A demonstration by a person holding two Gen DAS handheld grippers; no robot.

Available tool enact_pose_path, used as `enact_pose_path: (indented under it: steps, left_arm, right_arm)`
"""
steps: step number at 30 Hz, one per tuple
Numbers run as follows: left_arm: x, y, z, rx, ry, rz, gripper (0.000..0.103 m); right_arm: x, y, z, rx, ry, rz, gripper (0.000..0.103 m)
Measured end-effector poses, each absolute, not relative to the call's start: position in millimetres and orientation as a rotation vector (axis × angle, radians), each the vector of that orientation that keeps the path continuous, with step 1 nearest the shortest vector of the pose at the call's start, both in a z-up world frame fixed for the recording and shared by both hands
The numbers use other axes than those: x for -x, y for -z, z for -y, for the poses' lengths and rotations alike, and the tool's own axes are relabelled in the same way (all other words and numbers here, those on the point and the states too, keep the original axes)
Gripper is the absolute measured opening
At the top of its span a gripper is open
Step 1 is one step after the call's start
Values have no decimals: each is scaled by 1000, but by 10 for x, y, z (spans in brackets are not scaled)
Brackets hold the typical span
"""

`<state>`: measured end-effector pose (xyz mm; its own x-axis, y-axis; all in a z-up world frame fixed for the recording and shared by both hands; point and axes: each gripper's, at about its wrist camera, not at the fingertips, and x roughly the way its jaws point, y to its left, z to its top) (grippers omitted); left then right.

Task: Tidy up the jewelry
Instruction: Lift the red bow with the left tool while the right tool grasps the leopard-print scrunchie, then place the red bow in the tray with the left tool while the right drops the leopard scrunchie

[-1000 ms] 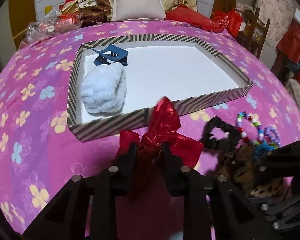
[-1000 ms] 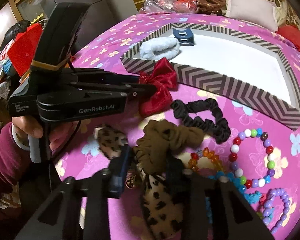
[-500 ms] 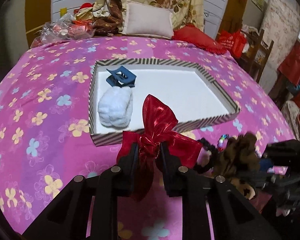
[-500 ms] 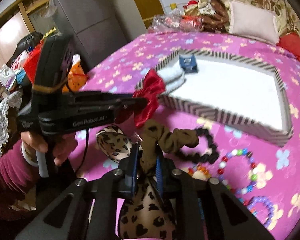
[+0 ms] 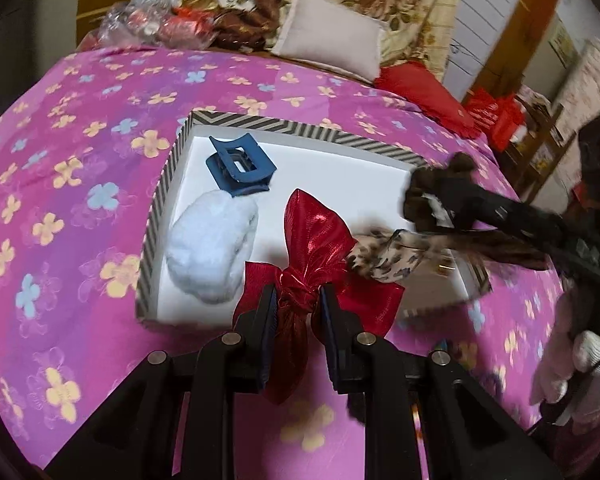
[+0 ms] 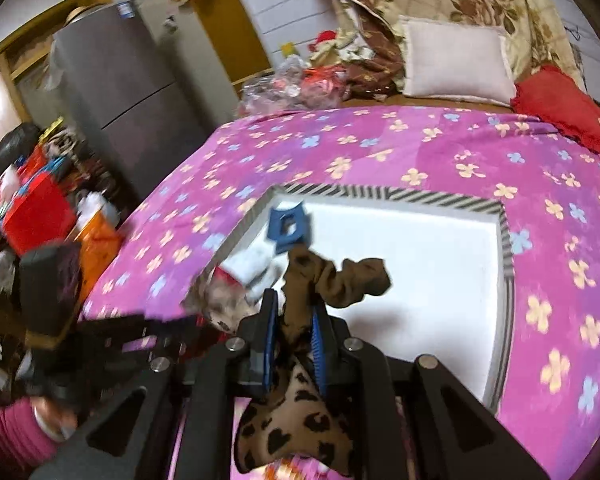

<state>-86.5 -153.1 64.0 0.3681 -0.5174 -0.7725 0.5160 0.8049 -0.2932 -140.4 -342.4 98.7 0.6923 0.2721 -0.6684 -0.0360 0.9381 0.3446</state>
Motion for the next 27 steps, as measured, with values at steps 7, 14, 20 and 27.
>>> enact_pose_path:
  steps: [7, 14, 20, 27]
  left_arm:
    - [608, -497, 1674, 6, 573, -1028, 18]
    - [574, -390, 1704, -18, 513, -1026, 18]
    - [547, -267, 1746, -23, 492, -1044, 19]
    - [543, -308, 1698, 27, 511, -1031, 29]
  right_arm:
    - [596, -688, 3507, -319, -154, -874, 15]
    - [171, -510, 3553, -427, -202, -860, 15]
    - [-45, -392, 3585, -500, -197, -842, 15]
    - [-41, -206, 3635, -561, -206, -933, 44]
